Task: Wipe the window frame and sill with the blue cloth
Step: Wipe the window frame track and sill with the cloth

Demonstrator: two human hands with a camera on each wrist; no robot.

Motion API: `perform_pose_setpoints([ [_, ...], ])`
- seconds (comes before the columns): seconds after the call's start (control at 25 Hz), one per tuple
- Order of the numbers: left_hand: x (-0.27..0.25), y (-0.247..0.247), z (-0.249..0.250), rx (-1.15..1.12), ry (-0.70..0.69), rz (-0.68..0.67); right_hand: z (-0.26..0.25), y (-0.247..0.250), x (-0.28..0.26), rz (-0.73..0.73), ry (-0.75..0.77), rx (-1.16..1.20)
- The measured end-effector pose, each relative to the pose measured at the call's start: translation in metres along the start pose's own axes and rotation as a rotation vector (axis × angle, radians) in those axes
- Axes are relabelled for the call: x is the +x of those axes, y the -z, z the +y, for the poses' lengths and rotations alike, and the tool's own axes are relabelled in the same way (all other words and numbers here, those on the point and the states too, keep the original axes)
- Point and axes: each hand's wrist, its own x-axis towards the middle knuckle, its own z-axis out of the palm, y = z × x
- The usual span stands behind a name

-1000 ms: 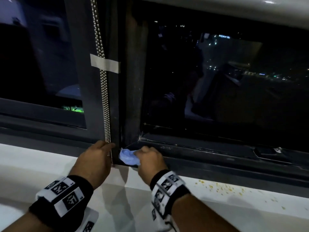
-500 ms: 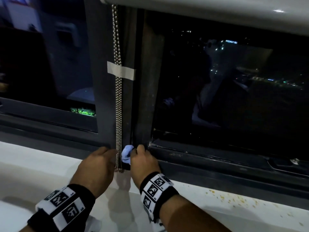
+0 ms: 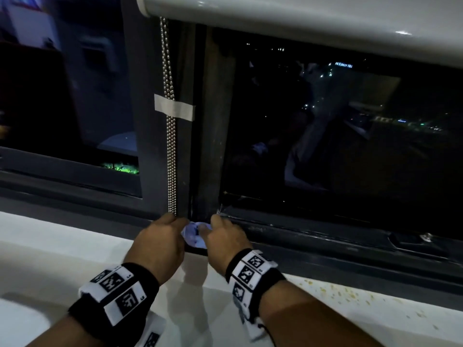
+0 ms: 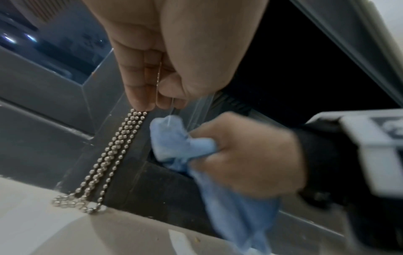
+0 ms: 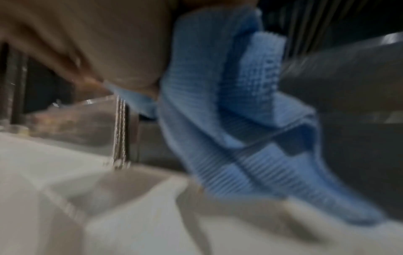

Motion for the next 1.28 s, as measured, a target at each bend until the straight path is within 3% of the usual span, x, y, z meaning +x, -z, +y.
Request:
perform_pose_setpoints([
  [0.12,0.004,-0.002,-0.002,-0.002,-0.012,0.002,-0.019,-0.013,0.001,-0.004,-0.042,-0.019],
  [0.24,-0.001,-0.001,-0.004,0.005,0.018,-0.005,0.005,-0.003,-0.006,-0.125,0.076,0.017],
  [0.36,-0.002,-0.001,-0.007,-0.009,0.019,0.005,0.008,0.002,-0.002,0.004,0.027,-0.012],
  [0.52,0.001,-0.003,-0.007,-0.016,-0.018,-0.026,-0.009,-0.007,-0.016,-0.103,0.024,-0.015],
  [0.64,0.005,-0.008,-0.005,-0.009,-0.041,-0.013,0.009,0.004,-0.013,-0.059,0.047,0.045],
  [0.72,0.007,-0.012,-0.002,-0.01,-0.056,-0.006,0.011,-0.008,-0.015,-0.007,-0.02,0.023],
  [0.92,0.008,-0.012,0.004,0.004,-0.065,-0.021,0.015,-0.011,-0.031,-0.076,-0.082,0.129],
  [1.08,0.01,-0.016,0.016,-0.019,-0.113,-0.051,0.033,-0.015,-0.041,-0.03,-0.17,0.145],
  [1.2,0.012,-0.02,0.025,-0.034,-0.163,-0.06,0.029,-0.027,-0.061,-0.076,-0.193,0.289],
  [1.28,0.011,-0.02,0.032,-0.034,-0.181,-0.084,0.044,-0.022,-0.06,0.001,-0.267,0.364],
])
